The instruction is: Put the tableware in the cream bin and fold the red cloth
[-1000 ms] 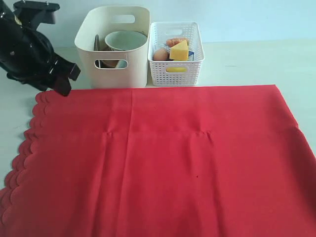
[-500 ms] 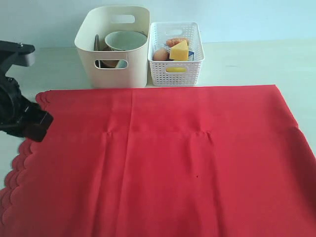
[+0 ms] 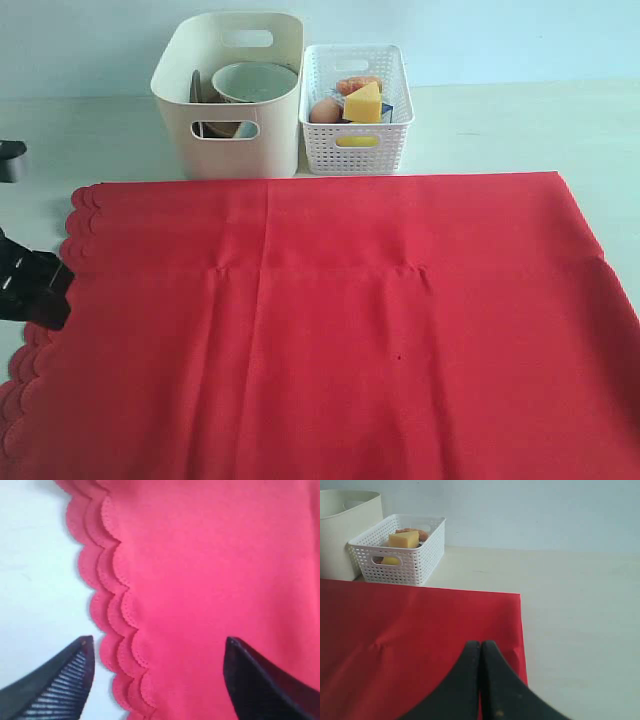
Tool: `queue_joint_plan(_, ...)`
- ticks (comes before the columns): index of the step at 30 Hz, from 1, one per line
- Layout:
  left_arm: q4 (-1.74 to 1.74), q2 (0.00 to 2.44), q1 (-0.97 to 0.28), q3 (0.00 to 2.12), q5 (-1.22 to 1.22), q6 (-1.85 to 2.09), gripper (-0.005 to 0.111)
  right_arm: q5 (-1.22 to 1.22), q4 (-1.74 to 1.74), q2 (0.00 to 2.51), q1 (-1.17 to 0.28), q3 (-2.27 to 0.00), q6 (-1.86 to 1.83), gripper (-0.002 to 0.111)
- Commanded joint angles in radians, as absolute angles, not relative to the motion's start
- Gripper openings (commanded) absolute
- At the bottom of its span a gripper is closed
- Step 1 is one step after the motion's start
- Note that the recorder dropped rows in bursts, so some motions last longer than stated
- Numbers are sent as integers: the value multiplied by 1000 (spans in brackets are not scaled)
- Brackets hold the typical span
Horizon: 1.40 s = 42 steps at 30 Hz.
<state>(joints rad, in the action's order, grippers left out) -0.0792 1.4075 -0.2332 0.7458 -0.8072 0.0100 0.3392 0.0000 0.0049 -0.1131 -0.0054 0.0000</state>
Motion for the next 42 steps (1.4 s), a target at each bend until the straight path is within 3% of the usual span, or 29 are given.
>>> queue_joint_plan(1,-149,1447,-148,744,-787,43,70,326,0,0,-108,0,0,0)
queue_joint_plan(9,-391,1552,-32,771,-769,263,70,326,0,0,-108,0,0,0)
queue_joint_plan(19,-408,1682,29,862,-748,313,70,326,0,0,-108,0,0,0)
queue_joint_plan(42,-434,1894,39,954,-748,374,70,326,0,0,-108,0,0,0)
